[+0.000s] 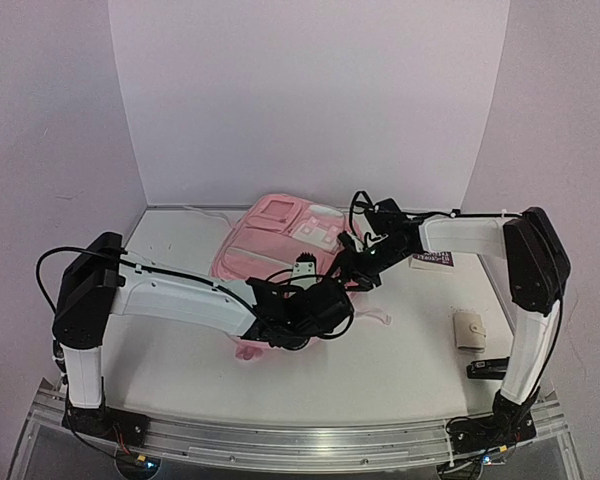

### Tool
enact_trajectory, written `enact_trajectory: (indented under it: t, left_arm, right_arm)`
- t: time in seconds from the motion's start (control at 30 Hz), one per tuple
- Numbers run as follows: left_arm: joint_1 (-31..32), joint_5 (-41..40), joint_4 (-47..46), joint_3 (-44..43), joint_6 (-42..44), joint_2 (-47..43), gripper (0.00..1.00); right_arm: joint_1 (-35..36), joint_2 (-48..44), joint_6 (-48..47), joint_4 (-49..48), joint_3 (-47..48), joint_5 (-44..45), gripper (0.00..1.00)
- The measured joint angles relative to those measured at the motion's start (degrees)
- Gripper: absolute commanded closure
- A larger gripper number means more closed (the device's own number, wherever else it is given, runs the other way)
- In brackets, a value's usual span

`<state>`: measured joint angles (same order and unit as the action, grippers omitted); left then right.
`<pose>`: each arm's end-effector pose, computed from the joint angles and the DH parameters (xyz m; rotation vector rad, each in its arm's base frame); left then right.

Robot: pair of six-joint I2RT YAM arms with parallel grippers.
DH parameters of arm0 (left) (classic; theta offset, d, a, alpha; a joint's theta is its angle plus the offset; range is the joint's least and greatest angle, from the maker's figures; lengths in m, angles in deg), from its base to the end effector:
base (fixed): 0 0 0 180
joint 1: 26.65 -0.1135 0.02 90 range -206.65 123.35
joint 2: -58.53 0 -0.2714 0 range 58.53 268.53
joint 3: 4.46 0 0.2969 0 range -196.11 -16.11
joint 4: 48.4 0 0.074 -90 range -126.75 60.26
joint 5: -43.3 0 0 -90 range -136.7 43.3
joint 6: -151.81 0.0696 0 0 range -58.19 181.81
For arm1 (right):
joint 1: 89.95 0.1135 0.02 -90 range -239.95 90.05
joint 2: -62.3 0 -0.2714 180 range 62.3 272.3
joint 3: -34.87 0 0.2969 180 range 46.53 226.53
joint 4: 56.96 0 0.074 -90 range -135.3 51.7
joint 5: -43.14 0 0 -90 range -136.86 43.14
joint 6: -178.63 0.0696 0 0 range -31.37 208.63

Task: Pack the student bag
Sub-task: Unzip the student bag at the center of the board.

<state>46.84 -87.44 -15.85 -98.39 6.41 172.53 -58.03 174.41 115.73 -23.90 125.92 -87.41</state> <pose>0.1817 -0.4532 0.1588 0.0736 2.2349 -0.3218 0.3780 0.2888 0.1554 -0.4289 2.6393 1.2770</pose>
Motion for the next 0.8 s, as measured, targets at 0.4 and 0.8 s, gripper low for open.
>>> enact_trajectory:
  t: [0.4,0.8]
  left_arm:
    - [0.09,0.91,-0.71,0.6,0.58,-0.02,0.71]
    - [0.59,1.46,4.19,-4.08,-1.84,0.58,0.52]
  right_arm:
    - [0.0,0.47,0.3,-0.36,0.55,0.17,0.52]
    - [0.0,0.6,0.98,-0.38,0.63,0.19,0.51]
